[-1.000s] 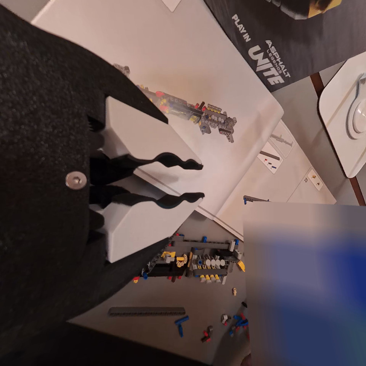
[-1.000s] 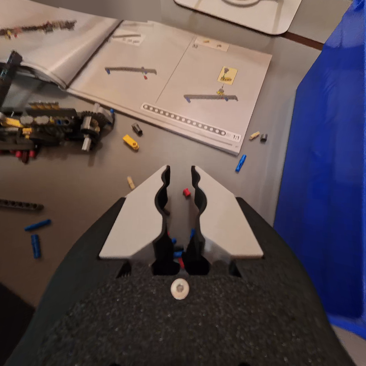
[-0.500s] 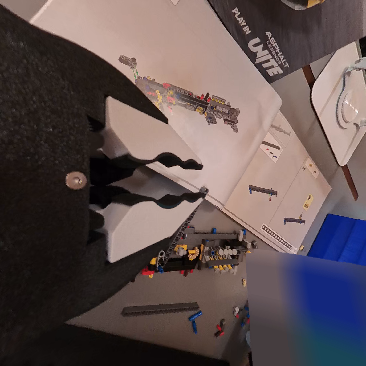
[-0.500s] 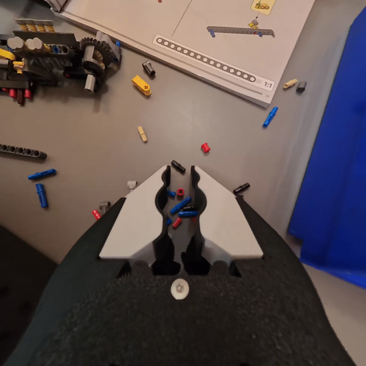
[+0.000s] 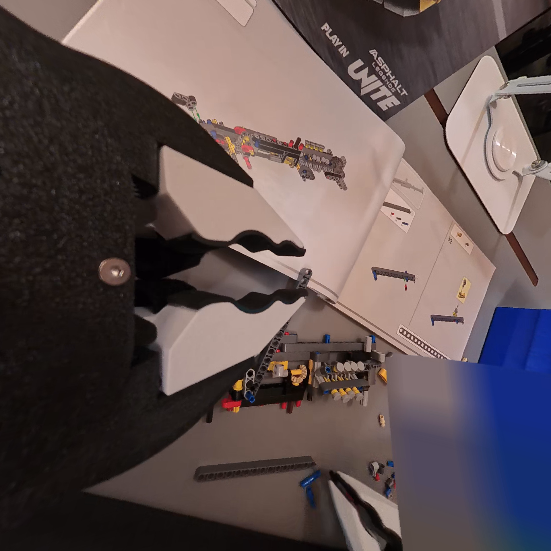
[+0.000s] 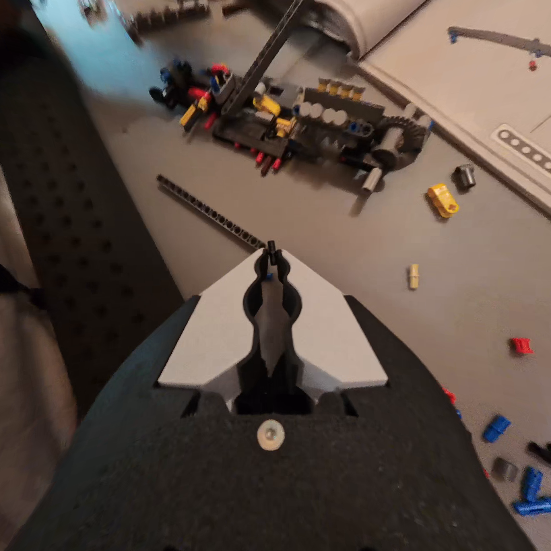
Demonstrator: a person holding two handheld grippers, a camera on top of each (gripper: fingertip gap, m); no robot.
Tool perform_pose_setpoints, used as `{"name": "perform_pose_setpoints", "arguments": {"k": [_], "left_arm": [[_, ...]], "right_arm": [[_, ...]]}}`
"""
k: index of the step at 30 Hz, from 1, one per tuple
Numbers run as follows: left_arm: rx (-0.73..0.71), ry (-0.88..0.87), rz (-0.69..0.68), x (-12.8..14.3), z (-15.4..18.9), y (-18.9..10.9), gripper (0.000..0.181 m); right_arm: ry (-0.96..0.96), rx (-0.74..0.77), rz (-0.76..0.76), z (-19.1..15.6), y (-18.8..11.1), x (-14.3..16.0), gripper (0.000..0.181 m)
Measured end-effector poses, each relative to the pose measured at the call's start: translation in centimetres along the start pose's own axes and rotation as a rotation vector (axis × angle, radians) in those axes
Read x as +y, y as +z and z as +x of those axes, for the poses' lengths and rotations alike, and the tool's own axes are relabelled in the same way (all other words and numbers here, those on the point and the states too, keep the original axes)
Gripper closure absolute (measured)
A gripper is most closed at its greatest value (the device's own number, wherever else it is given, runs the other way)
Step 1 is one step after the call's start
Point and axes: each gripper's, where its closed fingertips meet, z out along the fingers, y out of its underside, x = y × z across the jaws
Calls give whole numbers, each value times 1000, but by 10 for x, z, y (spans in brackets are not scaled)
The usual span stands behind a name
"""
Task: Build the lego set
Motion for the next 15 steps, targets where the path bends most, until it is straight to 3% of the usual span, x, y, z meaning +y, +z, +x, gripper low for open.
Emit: {"name": "perform_pose_setpoints", "arguments": {"k": [7,15], "left_arm": [[-14,43,-15,2,4,0,161],[-31,35,-23,4,-1,1,162]], "right_arm": [[-28,87,-85,14,7,13,176],[-20,51,-78,15,11,12,175]]}}
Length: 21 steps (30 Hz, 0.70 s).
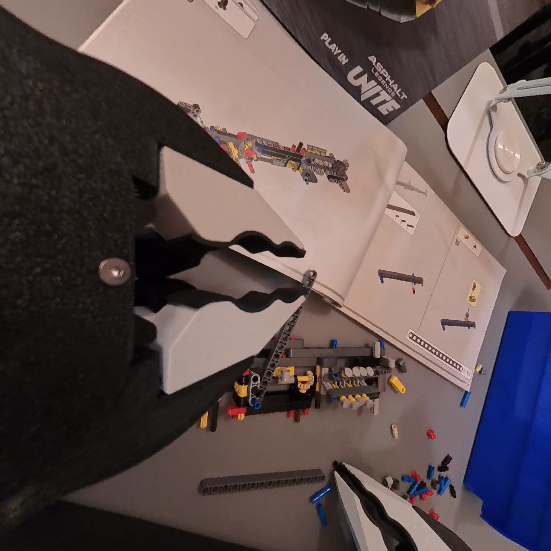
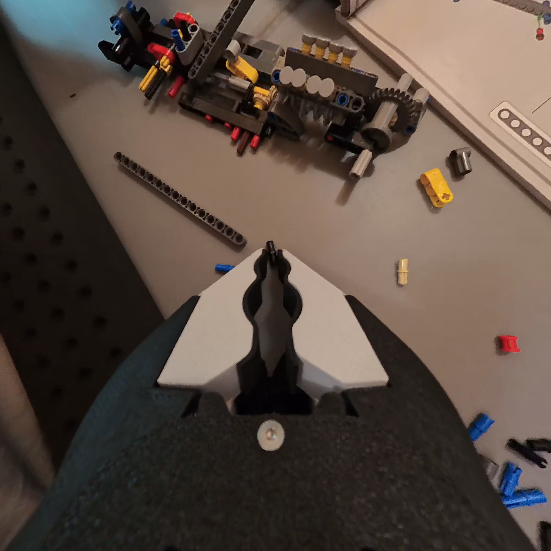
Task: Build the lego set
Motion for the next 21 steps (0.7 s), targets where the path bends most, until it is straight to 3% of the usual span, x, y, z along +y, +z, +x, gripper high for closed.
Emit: {"name": "perform_pose_setpoints", "arguments": {"k": [6,9,12,14,21], "left_arm": [[-3,8,-15,3,0,0,162],[-11,25,-16,2,0,-1,162],[-7,32,-16,2,2,-1,162],[-3,34,-16,2,3,-1,162],[-7,25,-36,8,0,2,162]], "right_arm": [[46,-5,45,8,-10,-7,162],[91,167,93,48,-30,-8,162],[207,420,87,107,-53,9,161],[267,496,106,129,-61,17,160],[296,448,91,136,-58,28,164]]}}
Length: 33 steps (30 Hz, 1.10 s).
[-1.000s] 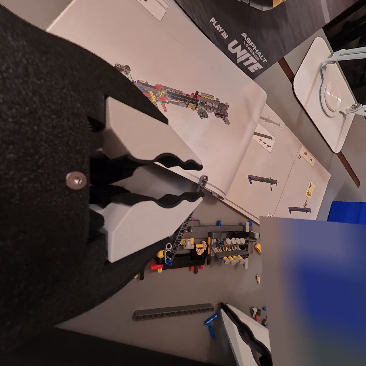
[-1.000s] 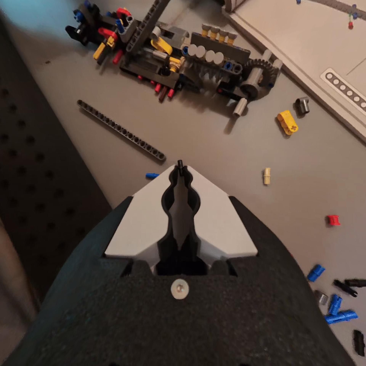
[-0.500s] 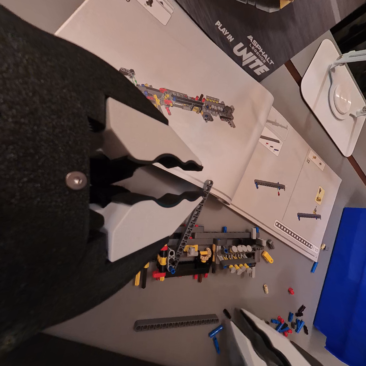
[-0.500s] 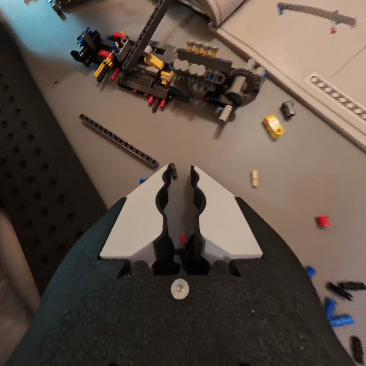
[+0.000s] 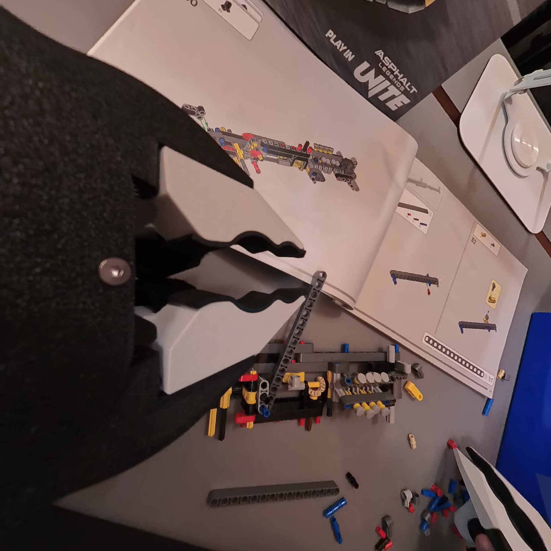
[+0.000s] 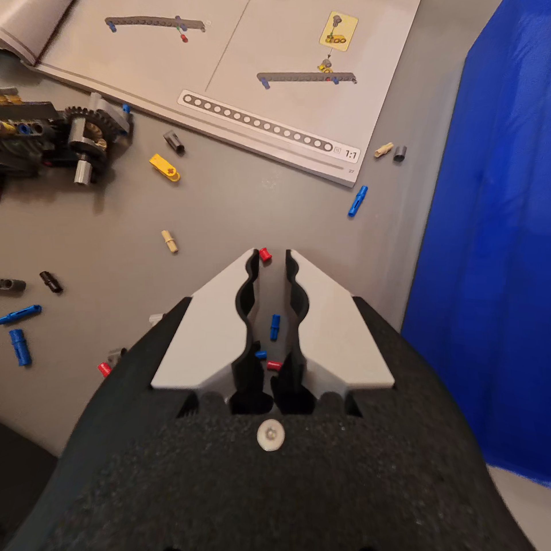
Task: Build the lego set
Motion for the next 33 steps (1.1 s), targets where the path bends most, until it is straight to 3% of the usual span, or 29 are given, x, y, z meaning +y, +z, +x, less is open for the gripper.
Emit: {"name": "perform_pose_setpoints", "arguments": {"k": [10,14,20,33], "left_arm": [[10,7,-13,3,3,3,162],[12,17,-16,3,6,4,162],[11,29,-14,2,8,4,162],[-10,52,0,-3,8,-1,162]], "right_arm": [[12,-70,-15,-13,-33,23,165],[8,-129,-4,-35,-46,32,165],[-79,-202,-44,-68,-41,50,165],[-153,-267,-40,-86,-42,42,177]]}}
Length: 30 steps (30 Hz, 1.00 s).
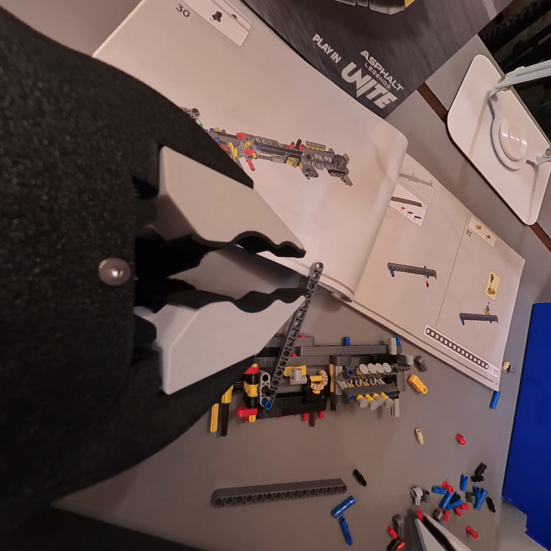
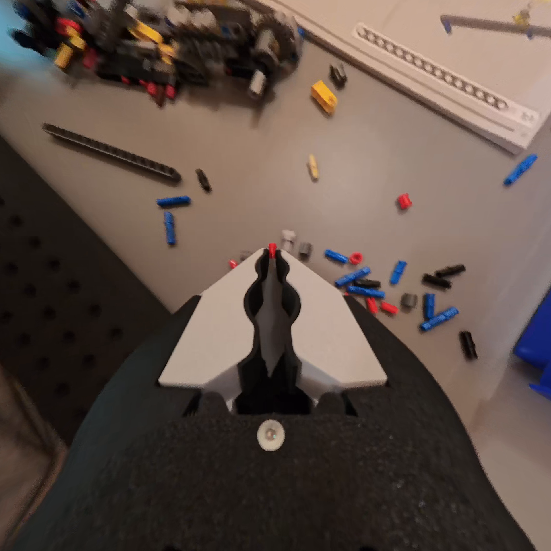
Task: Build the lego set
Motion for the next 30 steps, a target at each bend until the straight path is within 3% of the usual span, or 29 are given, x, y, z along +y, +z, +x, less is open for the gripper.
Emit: {"name": "perform_pose_setpoints", "arguments": {"k": [6,12,23,26,30], "left_arm": [[5,17,-1,-1,5,1,162],[4,42,-11,1,10,4,163],[37,-5,20,-6,12,-2,164],[71,14,38,-8,20,-5,171],[59,42,54,-11,22,-7,166]], "right_arm": [[-117,-274,69,-81,18,-39,177],[-245,-334,6,-114,40,-42,177],[-351,-259,-53,-126,59,-36,177],[-334,-228,-19,-123,58,-39,170],[-244,-257,99,-121,42,-58,164]]}}
